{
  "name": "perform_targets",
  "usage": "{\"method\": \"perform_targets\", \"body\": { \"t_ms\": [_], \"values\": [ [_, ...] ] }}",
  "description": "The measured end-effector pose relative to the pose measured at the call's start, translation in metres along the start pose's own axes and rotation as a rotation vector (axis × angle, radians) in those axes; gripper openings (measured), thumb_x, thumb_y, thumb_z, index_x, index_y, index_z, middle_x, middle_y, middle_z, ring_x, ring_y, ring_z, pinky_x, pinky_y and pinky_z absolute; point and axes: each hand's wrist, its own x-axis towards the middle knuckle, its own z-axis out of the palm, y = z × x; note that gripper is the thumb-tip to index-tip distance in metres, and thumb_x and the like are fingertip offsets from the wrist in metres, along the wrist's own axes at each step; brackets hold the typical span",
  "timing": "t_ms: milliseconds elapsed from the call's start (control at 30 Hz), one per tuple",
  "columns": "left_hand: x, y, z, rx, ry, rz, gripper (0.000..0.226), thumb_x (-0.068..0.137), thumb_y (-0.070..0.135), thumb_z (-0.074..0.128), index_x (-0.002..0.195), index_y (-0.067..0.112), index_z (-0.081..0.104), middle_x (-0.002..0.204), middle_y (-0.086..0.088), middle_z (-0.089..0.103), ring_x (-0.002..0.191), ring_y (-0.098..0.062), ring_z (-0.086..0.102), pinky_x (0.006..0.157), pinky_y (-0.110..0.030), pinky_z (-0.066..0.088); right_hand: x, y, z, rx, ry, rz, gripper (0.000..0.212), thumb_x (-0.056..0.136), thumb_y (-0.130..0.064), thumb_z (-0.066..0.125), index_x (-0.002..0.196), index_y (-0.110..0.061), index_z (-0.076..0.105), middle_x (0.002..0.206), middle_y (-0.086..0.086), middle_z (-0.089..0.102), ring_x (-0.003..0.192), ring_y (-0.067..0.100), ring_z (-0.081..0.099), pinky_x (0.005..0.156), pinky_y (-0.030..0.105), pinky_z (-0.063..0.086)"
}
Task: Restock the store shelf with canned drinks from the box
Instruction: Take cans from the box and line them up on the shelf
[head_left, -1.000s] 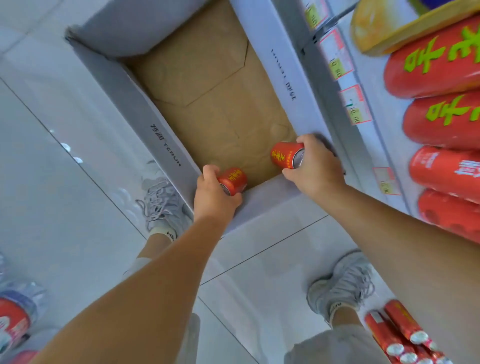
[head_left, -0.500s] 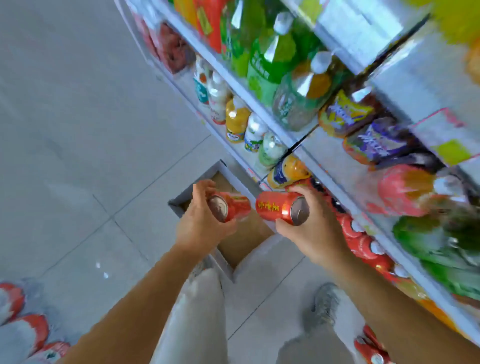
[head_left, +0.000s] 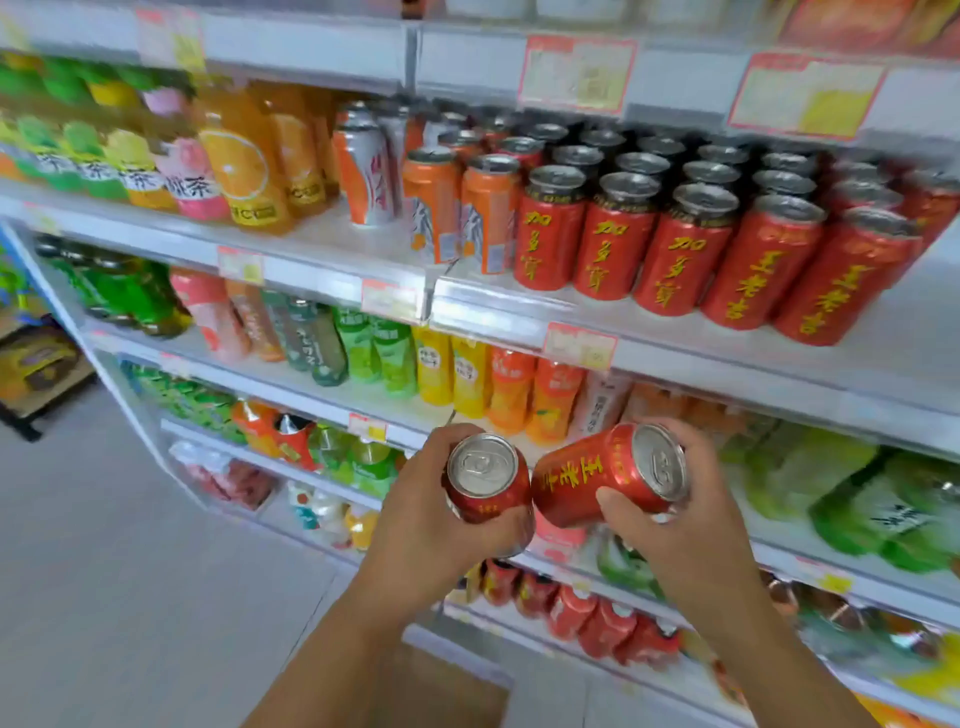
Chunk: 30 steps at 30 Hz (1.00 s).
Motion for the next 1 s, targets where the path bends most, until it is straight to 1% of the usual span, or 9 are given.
{"method": "perform_targets", "body": {
  "t_ms": [67, 200, 367, 500, 667, 733, 833, 933, 1000],
  "values": [
    [0.004, 0.03, 0.025, -0.004, -0.027, 0.082, 0.063, 0.054, 0.049, 0.079, 0.111, 0.046, 0.052, 0.104, 0.023, 0.065, 0.099, 0.001, 0.062, 0.077, -0.01, 0.045, 0.002, -0.009, -0.04, 0.047, 0.049, -0.046, 0.061, 0.066, -0.019, 0.083, 0.109, -0.049, 0.051, 0.101, -0.028, 0.062, 0.092, 0.003, 0.064, 0.08, 0.029, 0.051],
    [0.014, 0.091, 0.085, -0.034, -0.023, 0.227, 0.055, 0.056, 0.05, 0.075, 0.107, 0.051, 0.054, 0.105, 0.021, 0.064, 0.1, 0.001, 0.06, 0.078, -0.007, 0.042, 0.011, -0.016, -0.12, 0.073, 0.141, -0.143, 0.069, 0.072, 0.003, 0.078, 0.111, -0.042, 0.043, 0.096, -0.034, 0.056, 0.093, -0.001, 0.061, 0.076, 0.019, 0.049],
    [0.03, 0.15, 0.16, -0.089, 0.004, 0.319, 0.054, 0.058, 0.041, 0.078, 0.107, 0.038, 0.057, 0.1, 0.023, 0.066, 0.093, 0.003, 0.062, 0.075, -0.007, 0.044, 0.04, -0.018, -0.213, 0.042, 0.214, -0.206, 0.059, 0.072, -0.004, 0.079, 0.102, -0.038, 0.041, 0.101, -0.02, 0.054, 0.083, -0.012, 0.058, 0.071, 0.008, 0.046],
    [0.043, 0.175, 0.195, -0.073, 0.065, 0.333, 0.053, 0.059, 0.043, 0.077, 0.107, 0.041, 0.056, 0.1, 0.024, 0.066, 0.095, 0.001, 0.063, 0.079, -0.01, 0.045, 0.074, -0.019, -0.263, -0.026, 0.242, -0.233, 0.061, 0.072, -0.009, 0.08, 0.112, -0.035, 0.043, 0.108, -0.015, 0.057, 0.084, -0.013, 0.057, 0.073, 0.003, 0.043],
    [0.06, 0.191, 0.205, -0.049, 0.058, 0.333, 0.051, 0.069, 0.017, 0.084, 0.11, 0.032, 0.057, 0.097, 0.026, 0.066, 0.089, 0.007, 0.062, 0.075, -0.005, 0.043, 0.133, -0.009, -0.287, -0.101, 0.188, -0.173, 0.064, 0.07, -0.012, 0.08, 0.118, -0.035, 0.044, 0.114, -0.006, 0.062, 0.096, 0.01, 0.062, 0.078, 0.017, 0.044],
    [0.067, 0.191, 0.205, -0.054, 0.056, 0.324, 0.05, 0.071, 0.011, 0.083, 0.11, 0.029, 0.058, 0.093, 0.023, 0.068, 0.086, 0.008, 0.063, 0.073, -0.005, 0.043, 0.15, 0.0, -0.287, -0.122, 0.147, -0.158, 0.063, 0.07, -0.01, 0.079, 0.117, -0.034, 0.044, 0.11, -0.01, 0.062, 0.094, 0.006, 0.06, 0.078, 0.017, 0.042],
    [0.077, 0.184, 0.2, -0.039, 0.045, 0.325, 0.049, 0.07, 0.012, 0.082, 0.109, 0.03, 0.058, 0.093, 0.025, 0.068, 0.086, 0.008, 0.063, 0.072, -0.004, 0.043, 0.167, 0.009, -0.283, -0.098, 0.137, -0.135, 0.059, 0.073, -0.005, 0.076, 0.116, -0.032, 0.046, 0.106, -0.013, 0.061, 0.091, -0.001, 0.058, 0.079, 0.018, 0.043],
    [0.083, 0.176, 0.191, -0.02, 0.034, 0.308, 0.051, 0.07, 0.014, 0.083, 0.109, 0.034, 0.057, 0.094, 0.029, 0.067, 0.087, 0.01, 0.062, 0.072, -0.003, 0.042, 0.183, 0.011, -0.281, -0.093, 0.111, -0.1, 0.058, 0.075, -0.008, 0.074, 0.12, -0.035, 0.049, 0.12, -0.003, 0.06, 0.102, 0.007, 0.059, 0.081, 0.02, 0.044],
    [0.088, 0.171, 0.185, -0.007, 0.027, 0.298, 0.052, 0.069, 0.016, 0.082, 0.111, 0.033, 0.057, 0.094, 0.029, 0.066, 0.088, 0.011, 0.061, 0.072, -0.002, 0.042, 0.19, 0.011, -0.279, -0.097, 0.087, -0.054, 0.064, 0.074, -0.017, 0.076, 0.126, -0.04, 0.047, 0.13, 0.001, 0.052, 0.111, 0.012, 0.056, 0.081, 0.02, 0.043]
  ]
}}
